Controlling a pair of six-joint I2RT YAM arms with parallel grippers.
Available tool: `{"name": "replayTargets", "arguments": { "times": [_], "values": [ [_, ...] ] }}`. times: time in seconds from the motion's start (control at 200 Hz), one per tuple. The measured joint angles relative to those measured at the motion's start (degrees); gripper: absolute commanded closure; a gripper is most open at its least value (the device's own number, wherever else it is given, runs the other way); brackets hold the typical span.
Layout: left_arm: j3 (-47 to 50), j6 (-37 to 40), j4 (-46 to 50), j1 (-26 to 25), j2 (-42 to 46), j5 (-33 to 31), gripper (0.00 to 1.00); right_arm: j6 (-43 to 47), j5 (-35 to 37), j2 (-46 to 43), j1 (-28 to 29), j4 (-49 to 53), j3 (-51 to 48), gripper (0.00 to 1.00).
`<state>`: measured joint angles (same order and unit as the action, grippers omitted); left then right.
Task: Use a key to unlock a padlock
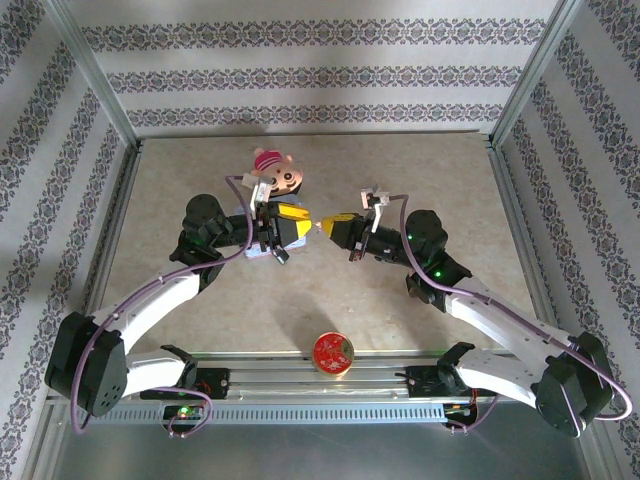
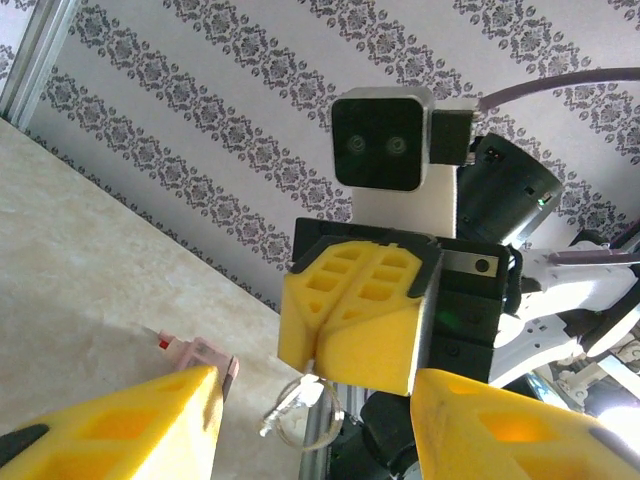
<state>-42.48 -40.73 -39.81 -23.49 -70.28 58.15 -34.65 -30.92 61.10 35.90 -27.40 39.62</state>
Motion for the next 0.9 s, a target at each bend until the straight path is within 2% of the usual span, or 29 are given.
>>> {"name": "replayTargets", "arguments": {
  "times": [0.12, 0.3, 0.515, 0.6, 0.78, 0.865, 0.899],
  "values": [
    [0.37, -0.39, -0.26, 0.0, -0.63, 0.15, 0.55, -0.15, 0.02, 0.11, 0.37, -0.52, 0.5, 1.0],
    [0.61, -1.38, -1.57, 0.0, -1.05, 0.39, 0.71, -0.17, 0.0, 0.28, 0.37, -1.33, 0.9, 1.0],
    [0.63, -2.64, -4.48, 0.0, -1.18, 0.72, 0.72, -0.17, -0.22, 1.2, 0.74, -1.62, 1.05, 1.0],
    [0.66, -3.3, -5.4, 0.0, -1.36, 0.81, 0.82, -0.2, -0.39, 1.42, 0.74, -1.64, 1.05, 1.0],
    [0.66, -3.72, -6.12, 0.0, -1.73, 1.18, 0.82, -0.22, -0.66, 1.42, 0.74, -2.03, 1.25, 1.0],
    [0.66, -3.89, -6.08, 0.0, -1.73, 1.31, 1.0, -0.2, -0.83, 1.42, 0.74, -2.08, 1.27, 1.0],
    [0.68, -3.91, -6.16, 0.09, -1.73, 1.62, 1.0, -0.2, -0.66, 1.42, 0.72, -1.88, 1.27, 1.0]
  ]
}}
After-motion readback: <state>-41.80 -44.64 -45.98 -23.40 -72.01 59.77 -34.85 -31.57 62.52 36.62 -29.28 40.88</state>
